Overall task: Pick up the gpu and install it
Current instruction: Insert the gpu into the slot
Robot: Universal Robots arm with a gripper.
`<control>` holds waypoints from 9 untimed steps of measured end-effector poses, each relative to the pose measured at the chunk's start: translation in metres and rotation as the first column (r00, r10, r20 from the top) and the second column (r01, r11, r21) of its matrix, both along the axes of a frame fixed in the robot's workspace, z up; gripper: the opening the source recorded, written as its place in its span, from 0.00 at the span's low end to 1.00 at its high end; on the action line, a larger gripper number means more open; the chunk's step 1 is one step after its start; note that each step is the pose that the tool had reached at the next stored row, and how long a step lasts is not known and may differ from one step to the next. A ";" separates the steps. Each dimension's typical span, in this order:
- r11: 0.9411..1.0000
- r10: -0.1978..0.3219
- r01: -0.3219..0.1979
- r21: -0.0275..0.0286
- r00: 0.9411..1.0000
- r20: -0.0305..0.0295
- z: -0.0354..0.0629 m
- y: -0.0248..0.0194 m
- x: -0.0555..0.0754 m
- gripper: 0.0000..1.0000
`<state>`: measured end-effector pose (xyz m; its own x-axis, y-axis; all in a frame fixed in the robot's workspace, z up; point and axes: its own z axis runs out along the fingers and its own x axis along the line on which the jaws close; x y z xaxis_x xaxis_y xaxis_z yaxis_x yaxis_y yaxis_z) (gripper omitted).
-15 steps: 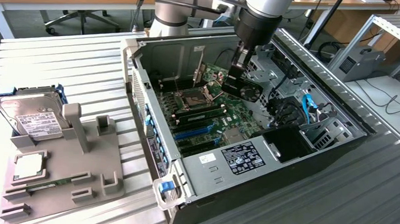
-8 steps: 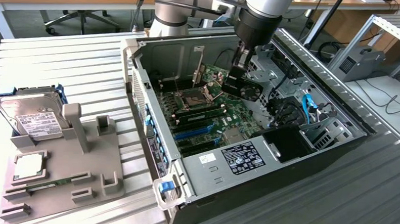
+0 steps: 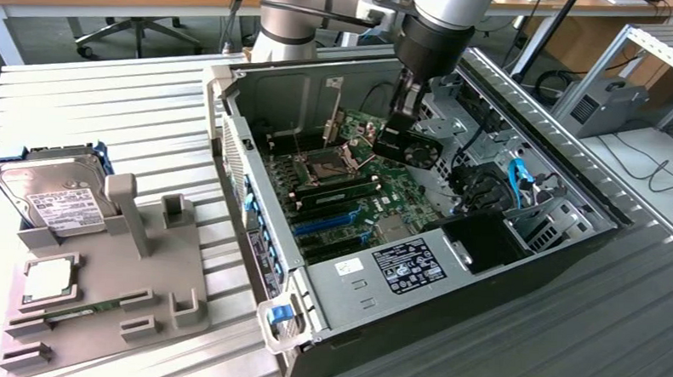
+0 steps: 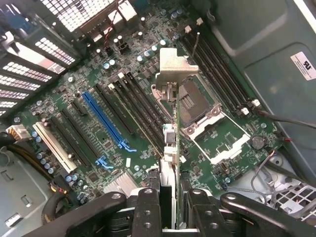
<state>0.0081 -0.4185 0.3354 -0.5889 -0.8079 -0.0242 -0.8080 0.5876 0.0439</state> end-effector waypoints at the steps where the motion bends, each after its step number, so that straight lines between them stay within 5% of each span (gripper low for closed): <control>1: 1.000 0.006 -0.006 0.000 1.000 0.000 0.0000 0.0000 0.000 0.26; 9: 0.999 0.049 -0.049 0.000 0.999 0.000 0.0000 0.0000 0.000 0.26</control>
<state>0.0081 -0.4185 0.3353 -0.5484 -0.8359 -0.0241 -0.8359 0.5471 0.0439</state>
